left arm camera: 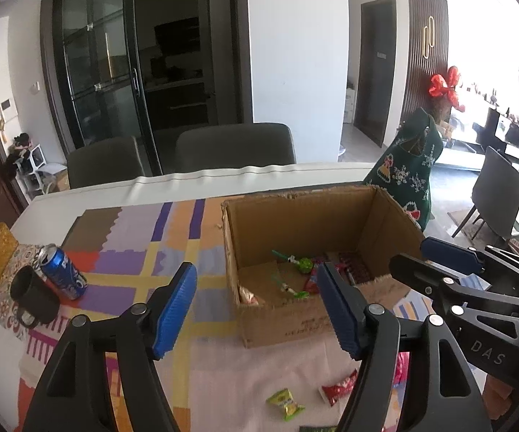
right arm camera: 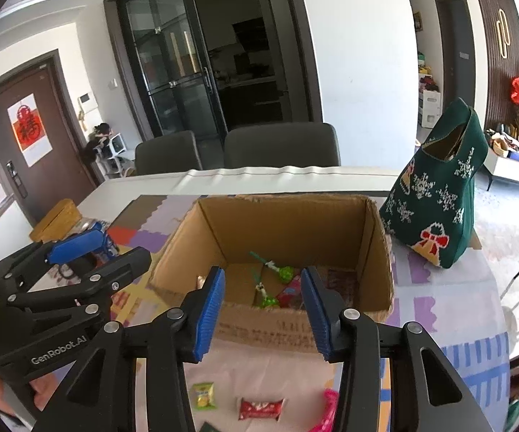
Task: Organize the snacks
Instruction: 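Move both grippers back down to the remaining snacks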
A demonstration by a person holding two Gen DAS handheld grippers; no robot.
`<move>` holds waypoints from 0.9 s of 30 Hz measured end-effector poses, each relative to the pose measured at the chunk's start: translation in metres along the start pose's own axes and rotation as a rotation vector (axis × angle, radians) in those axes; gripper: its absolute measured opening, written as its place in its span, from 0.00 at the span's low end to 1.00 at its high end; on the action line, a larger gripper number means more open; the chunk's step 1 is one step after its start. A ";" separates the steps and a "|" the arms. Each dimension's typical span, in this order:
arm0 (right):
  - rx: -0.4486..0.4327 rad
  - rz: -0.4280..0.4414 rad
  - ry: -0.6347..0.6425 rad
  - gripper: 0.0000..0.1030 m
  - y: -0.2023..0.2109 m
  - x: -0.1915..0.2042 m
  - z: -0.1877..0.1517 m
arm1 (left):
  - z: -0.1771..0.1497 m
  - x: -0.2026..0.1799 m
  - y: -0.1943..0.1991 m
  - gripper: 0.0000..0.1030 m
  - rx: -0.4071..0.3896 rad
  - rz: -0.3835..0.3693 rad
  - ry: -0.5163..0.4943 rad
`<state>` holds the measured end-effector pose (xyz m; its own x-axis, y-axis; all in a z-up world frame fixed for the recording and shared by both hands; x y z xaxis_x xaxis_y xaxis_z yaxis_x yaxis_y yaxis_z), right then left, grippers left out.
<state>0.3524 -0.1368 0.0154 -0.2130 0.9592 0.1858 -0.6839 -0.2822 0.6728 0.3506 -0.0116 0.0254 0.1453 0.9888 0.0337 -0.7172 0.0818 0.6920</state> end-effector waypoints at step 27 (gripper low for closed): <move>0.162 0.014 0.006 0.51 -0.015 0.000 -0.098 | -0.096 -0.013 -0.018 0.67 0.159 -0.025 -0.027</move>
<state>0.2942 -0.1338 -0.0649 -0.2265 0.9549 0.1921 -0.5596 -0.2890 0.7768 0.2966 -0.0135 -0.0565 0.1813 0.9829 0.0325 -0.5963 0.0836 0.7984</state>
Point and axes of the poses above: each gripper's, at about its wrist camera, not at the fingertips, and y roughly against the way its jaws point, x to its left, z to its top, the point moved 6 cm from there along -y, roughly the way its jaws point, and after that the axes turned 4 degrees about x, right-handed, at the moved point
